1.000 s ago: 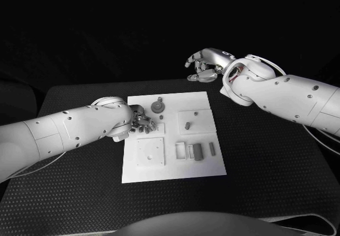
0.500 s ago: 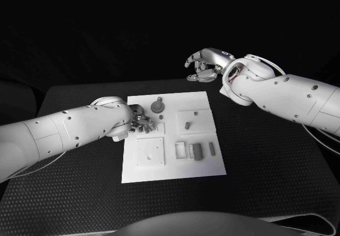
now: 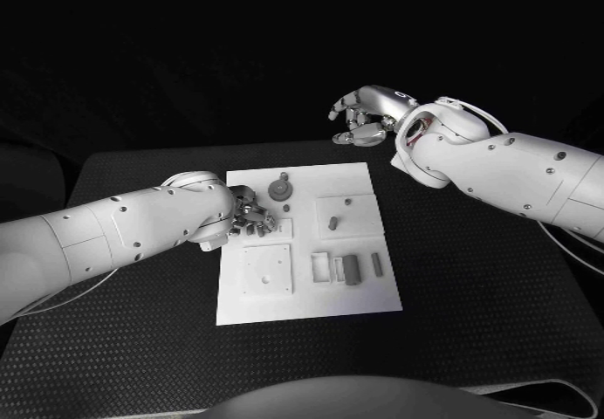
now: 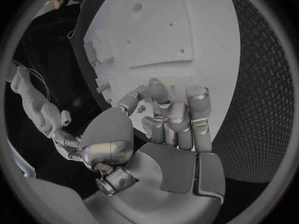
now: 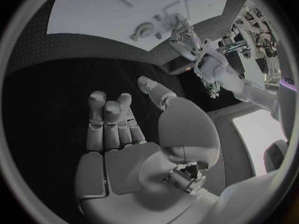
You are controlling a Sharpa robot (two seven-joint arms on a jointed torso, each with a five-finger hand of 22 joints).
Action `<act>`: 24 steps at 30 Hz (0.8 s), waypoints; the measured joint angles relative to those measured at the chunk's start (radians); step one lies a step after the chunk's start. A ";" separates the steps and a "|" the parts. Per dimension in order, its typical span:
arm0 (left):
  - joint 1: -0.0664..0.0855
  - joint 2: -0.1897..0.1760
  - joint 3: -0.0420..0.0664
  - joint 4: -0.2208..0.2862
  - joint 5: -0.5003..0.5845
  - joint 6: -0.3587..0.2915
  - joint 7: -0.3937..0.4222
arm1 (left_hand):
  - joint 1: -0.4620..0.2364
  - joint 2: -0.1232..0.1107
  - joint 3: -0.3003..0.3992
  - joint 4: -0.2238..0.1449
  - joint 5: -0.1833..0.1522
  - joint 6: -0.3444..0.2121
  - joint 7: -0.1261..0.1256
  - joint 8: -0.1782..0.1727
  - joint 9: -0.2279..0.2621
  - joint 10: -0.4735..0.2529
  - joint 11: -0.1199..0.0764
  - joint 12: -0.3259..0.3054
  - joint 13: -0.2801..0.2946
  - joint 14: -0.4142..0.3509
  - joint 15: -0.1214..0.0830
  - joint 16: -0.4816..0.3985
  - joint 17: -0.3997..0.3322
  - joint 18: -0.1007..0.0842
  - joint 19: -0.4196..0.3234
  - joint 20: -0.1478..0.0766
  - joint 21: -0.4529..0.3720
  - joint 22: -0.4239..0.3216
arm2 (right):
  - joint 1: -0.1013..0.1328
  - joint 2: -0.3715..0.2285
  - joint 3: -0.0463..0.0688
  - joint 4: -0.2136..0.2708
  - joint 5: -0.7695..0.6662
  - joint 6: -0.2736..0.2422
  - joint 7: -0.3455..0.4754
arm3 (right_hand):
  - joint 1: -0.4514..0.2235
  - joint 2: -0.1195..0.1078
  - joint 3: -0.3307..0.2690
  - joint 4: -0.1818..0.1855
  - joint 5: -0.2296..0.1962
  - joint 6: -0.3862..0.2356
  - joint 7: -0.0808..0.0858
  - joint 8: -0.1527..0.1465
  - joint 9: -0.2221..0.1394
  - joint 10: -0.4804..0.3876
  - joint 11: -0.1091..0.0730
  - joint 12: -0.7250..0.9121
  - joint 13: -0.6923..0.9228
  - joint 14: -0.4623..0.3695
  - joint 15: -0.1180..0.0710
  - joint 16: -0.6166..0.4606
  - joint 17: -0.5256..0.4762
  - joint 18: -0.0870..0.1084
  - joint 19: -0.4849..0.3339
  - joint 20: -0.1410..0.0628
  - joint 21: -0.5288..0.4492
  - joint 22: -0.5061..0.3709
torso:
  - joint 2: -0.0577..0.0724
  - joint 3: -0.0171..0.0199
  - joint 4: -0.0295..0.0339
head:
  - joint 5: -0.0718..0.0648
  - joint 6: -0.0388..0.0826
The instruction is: Assemble the parts on the task board
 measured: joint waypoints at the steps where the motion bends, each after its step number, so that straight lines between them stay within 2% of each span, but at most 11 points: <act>1: 0.000 0.000 0.000 0.000 0.000 0.000 0.000 | -0.003 0.003 0.000 0.000 -0.006 0.000 0.000 0.000 0.001 -0.002 -0.002 0.000 0.000 0.000 0.000 0.000 0.000 0.000 0.000 0.000 0.000 0.000 | 0.000 0.000 0.000 0.000 0.000 0.000 0.000 | 0.000 0.000 0.000 0.000 0.000 0.000 0.000 0.000 0.000 0.000 0.000 0.000 0.000 0.000 0.000 0.000 0.000 0.000 0.000 0.000 0.000 0.000 | 0.000 0.0000 0.0001 | 0.000 0.000; 5: 0.000 -0.001 0.000 0.000 0.001 -0.003 0.000 | -0.006 0.005 -0.009 0.009 -0.019 -0.001 -0.001 -0.001 0.001 -0.003 -0.003 0.000 0.000 0.000 0.000 0.000 0.000 0.000 0.000 0.000 0.000 0.000 | 0.000 0.000 0.000 0.000 0.000 0.001 0.000 | 0.000 0.000 0.000 0.000 0.000 0.000 0.000 0.000 0.000 0.000 0.000 0.000 0.000 0.000 0.000 0.000 0.000 0.000 0.000 0.000 -0.004 0.000 | 0.000 0.0002 -0.0002 | -0.002 -0.001; 19: -0.001 -0.002 -0.001 -0.002 0.003 -0.009 0.000 | -0.031 -0.020 -0.016 0.011 -0.027 -0.003 -0.003 -0.001 0.003 -0.003 -0.003 0.000 -0.002 -0.002 -0.002 0.000 -0.001 0.008 0.002 -0.002 -0.001 0.000 | 0.000 0.001 0.000 0.000 0.000 0.002 0.000 | 0.000 0.000 0.000 0.000 0.000 0.000 0.000 0.004 -0.001 0.000 0.000 0.000 0.000 0.000 0.000 0.000 0.000 0.000 0.003 -0.001 -0.004 0.000 | 0.000 -0.0007 0.0003 | -0.007 -0.003; 24: -0.001 -0.004 -0.001 -0.003 0.003 -0.014 -0.001 | -0.044 -0.033 -0.022 0.017 -0.059 -0.003 -0.003 -0.001 0.003 -0.003 -0.003 0.004 -0.003 -0.003 -0.002 0.000 -0.001 0.009 0.002 -0.002 -0.004 0.000 | 0.000 0.001 0.000 0.000 0.000 0.003 0.000 | 0.000 0.000 0.000 0.000 0.000 0.000 0.000 0.004 -0.001 0.000 0.000 0.004 0.000 0.000 0.000 0.000 0.000 0.000 0.000 -0.004 -0.004 0.000 | 0.000 -0.0006 0.0006 | -0.007 -0.003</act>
